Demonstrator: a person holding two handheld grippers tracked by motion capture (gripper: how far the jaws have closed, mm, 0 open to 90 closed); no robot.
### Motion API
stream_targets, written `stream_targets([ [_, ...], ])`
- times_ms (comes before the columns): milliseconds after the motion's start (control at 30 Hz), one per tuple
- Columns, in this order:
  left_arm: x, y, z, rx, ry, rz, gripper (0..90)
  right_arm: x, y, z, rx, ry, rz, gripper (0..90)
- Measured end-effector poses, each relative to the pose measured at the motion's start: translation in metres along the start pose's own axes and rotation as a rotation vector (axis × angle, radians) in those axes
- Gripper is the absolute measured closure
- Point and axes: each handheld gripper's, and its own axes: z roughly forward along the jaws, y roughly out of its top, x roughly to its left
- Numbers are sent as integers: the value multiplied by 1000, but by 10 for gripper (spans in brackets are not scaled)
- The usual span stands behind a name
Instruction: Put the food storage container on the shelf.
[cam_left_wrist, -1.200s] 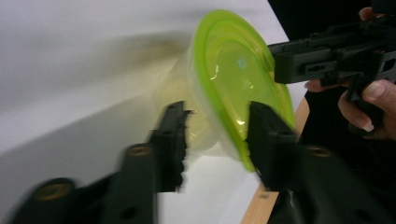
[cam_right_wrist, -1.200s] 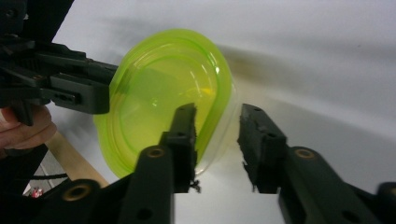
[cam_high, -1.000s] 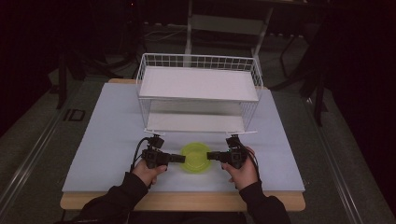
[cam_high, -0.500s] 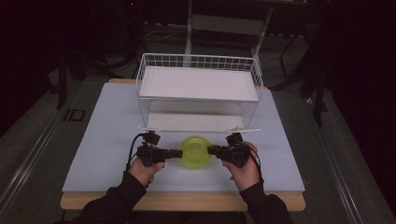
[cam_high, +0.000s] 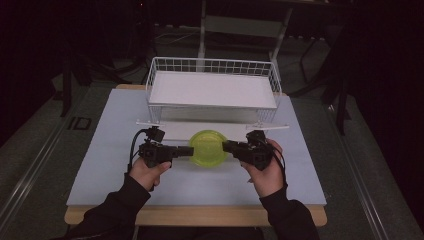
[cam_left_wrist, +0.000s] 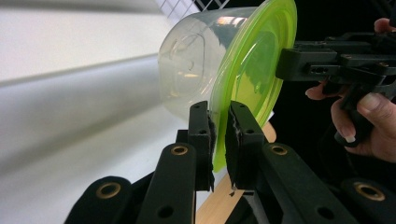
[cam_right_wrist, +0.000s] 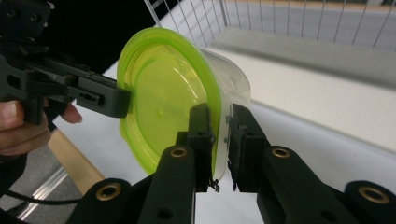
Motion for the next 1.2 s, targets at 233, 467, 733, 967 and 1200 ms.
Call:
stream_targets([
  [233, -13, 25, -13, -29, 5, 38, 821, 6, 25, -13, -39, 1, -13, 804],
  [467, -20, 47, -21, -48, 6, 38, 821, 10, 51, -20, -62, -10, -18, 804],
  [733, -29, 77, -32, -50, 33, 45, 821, 9, 80, -22, -69, -11, -8, 804],
  [967, -33, 103, -37, -68, 39, 51, 821, 8, 106, -25, -77, -23, -2, 803],
  [1200, -29, 124, -35, -67, 38, 31, 822, 1, 129, -22, -74, -44, 11, 803],
])
